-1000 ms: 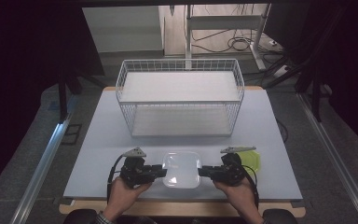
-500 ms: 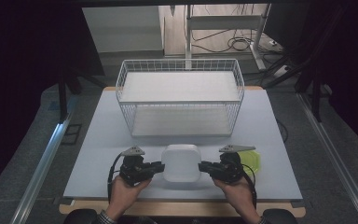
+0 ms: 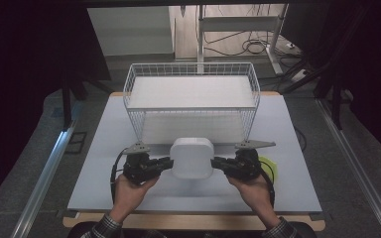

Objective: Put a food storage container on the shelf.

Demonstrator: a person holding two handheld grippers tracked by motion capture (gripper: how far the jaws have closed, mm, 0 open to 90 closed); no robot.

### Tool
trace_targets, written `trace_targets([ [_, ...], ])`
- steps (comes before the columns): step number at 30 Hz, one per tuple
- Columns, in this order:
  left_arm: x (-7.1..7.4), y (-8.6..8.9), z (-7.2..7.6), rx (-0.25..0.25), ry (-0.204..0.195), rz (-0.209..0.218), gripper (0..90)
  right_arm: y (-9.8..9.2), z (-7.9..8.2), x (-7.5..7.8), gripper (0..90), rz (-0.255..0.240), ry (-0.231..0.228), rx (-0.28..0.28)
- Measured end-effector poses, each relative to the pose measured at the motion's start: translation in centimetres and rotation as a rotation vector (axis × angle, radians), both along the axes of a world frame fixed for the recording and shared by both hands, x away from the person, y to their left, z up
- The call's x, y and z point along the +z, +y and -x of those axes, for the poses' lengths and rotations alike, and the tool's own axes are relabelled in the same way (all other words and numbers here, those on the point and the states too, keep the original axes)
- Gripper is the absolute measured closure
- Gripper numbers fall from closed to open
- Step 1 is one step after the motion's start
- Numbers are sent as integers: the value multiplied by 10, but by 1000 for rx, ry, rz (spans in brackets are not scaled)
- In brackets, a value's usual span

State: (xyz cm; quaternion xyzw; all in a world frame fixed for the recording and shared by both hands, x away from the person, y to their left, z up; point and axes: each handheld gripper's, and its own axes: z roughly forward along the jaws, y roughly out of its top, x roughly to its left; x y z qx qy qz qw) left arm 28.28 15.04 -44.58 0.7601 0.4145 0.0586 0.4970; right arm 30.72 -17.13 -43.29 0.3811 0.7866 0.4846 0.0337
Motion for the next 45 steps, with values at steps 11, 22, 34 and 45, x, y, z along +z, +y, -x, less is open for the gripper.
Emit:
trace_targets([
  [11,34,4,-12,10,-63,9,793,2,-19,27,797,-38,-39,5],
  [22,56,4,-24,4,-91,10,793,2,-29,50,796,-47,-69,-2],
  [34,86,10,-37,4,-119,16,793,6,-43,78,795,-64,-89,-7],
  [45,109,13,-53,28,-144,15,794,15,-57,105,793,-51,-131,-32],
])
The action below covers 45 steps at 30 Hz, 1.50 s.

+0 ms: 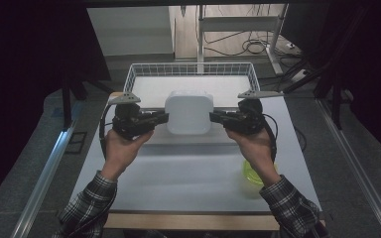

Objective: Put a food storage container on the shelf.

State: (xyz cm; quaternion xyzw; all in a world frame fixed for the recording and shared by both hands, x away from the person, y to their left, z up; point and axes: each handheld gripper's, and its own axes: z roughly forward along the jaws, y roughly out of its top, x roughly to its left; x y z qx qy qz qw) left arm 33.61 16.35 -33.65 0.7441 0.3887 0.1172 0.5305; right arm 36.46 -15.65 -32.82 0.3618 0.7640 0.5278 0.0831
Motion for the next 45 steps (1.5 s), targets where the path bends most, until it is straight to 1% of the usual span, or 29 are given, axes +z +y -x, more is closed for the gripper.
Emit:
trace_targets([
  [2,2,0,-2,1,-1,2,793,0,-2,2,792,-1,-6,-2],
  [3,6,0,-6,1,-6,5,793,0,-4,7,792,0,-13,-11],
  [4,6,0,-6,1,-6,5,793,0,-6,10,791,1,-20,-15],
  [5,10,-1,-10,4,-7,10,793,1,-7,12,791,0,-22,-17],
  [7,14,0,-14,4,-9,13,793,1,-10,17,791,0,-30,-23],
  [9,15,0,-16,4,-7,16,793,1,-12,19,791,-4,-32,-25],
  [10,17,0,-18,8,-5,19,793,2,-15,22,790,-2,-35,-31],
  [12,21,1,-24,10,-1,26,794,3,-19,25,790,-2,-38,-34],
  [19,25,3,-40,18,8,30,793,7,-32,33,789,0,-36,-52],
  [20,25,3,-40,18,8,30,793,8,-35,34,789,3,-35,-55],
  [21,26,4,-44,22,14,25,792,9,-37,34,788,2,-30,-58],
  [22,26,4,-44,22,14,25,792,9,-37,34,788,2,-30,-58],
  [23,26,5,-49,28,19,27,792,10,-41,35,788,3,-27,-59],
  [26,25,5,-55,35,28,29,790,12,-47,34,787,2,-15,-65],
  [29,24,5,-58,41,34,33,786,13,-52,33,786,1,-7,-71],
  [30,22,5,-61,45,34,42,785,13,-54,33,786,-1,-3,-72],
  [33,20,5,-65,51,39,50,782,13,-57,31,784,-4,2,-75],
  [35,19,5,-66,58,40,46,778,14,-59,30,783,-4,6,-77],
  [42,16,4,-69,59,30,52,759,14,-65,28,777,-16,25,-77],
  [43,16,3,-70,59,18,54,754,14,-67,26,769,-22,27,-77],
  [45,16,2,-71,60,12,49,736,14,-69,25,758,-25,24,-79],
])
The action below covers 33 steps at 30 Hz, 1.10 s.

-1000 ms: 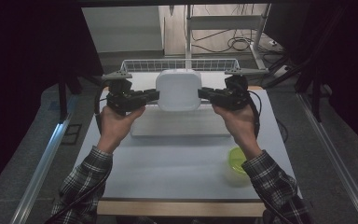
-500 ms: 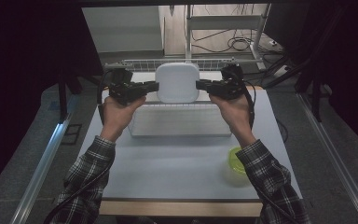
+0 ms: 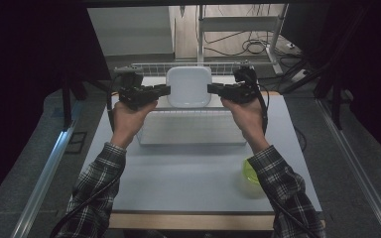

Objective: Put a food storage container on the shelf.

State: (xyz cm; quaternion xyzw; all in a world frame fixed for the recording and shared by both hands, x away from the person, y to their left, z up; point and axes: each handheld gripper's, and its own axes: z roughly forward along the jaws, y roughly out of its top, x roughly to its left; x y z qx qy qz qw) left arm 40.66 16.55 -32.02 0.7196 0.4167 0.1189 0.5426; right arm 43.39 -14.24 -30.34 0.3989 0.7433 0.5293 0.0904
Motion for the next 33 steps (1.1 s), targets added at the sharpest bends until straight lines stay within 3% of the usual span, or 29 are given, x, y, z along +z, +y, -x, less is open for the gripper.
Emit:
trace_targets([
  [3,1,-2,-1,-2,-10,-11,689,1,-2,-1,720,8,-13,-4],
  [6,3,-7,-2,13,-36,-52,640,4,-3,-1,695,20,-32,-8],
  [14,1,-12,-8,35,-49,-106,612,9,-8,-3,649,52,-54,-16],
  [21,1,-12,-12,40,-56,-113,560,11,-12,-6,624,50,-58,-17],
  [22,1,-12,-14,53,-67,-143,551,11,-12,-5,608,55,-63,-15],
  [25,0,-12,-16,62,-71,-146,529,12,-14,-5,582,53,-59,-16],
  [29,-1,-10,-20,53,-57,-112,526,11,-17,-5,563,45,-50,-23],
  [33,0,-12,-23,58,-56,-113,516,11,-20,-5,561,60,-67,-47],
])
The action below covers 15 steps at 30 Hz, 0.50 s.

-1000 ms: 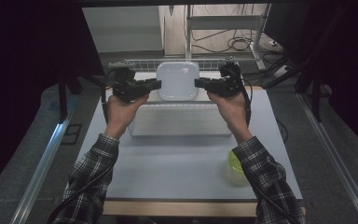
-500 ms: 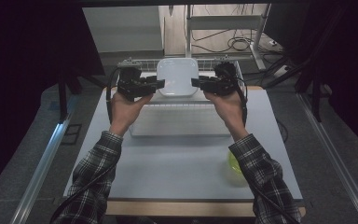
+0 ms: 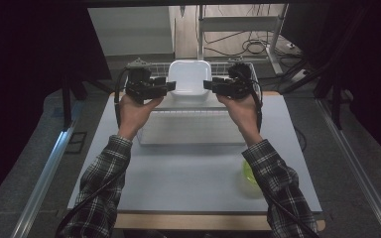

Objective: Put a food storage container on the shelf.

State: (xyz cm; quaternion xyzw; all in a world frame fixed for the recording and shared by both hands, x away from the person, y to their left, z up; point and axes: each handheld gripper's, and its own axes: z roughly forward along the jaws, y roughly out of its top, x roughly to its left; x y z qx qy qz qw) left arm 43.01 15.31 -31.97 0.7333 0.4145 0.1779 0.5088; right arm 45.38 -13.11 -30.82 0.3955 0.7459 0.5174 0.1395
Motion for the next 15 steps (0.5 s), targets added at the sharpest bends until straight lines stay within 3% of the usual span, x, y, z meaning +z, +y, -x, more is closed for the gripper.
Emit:
trace_targets([
  [9,2,0,-6,20,-2,1,493,4,-5,1,562,6,-24,-24],
  [14,3,1,-5,21,-23,-11,475,4,-5,2,560,15,-32,-26],
  [15,4,3,-3,15,-31,4,471,3,-4,3,554,12,-35,-25],
])
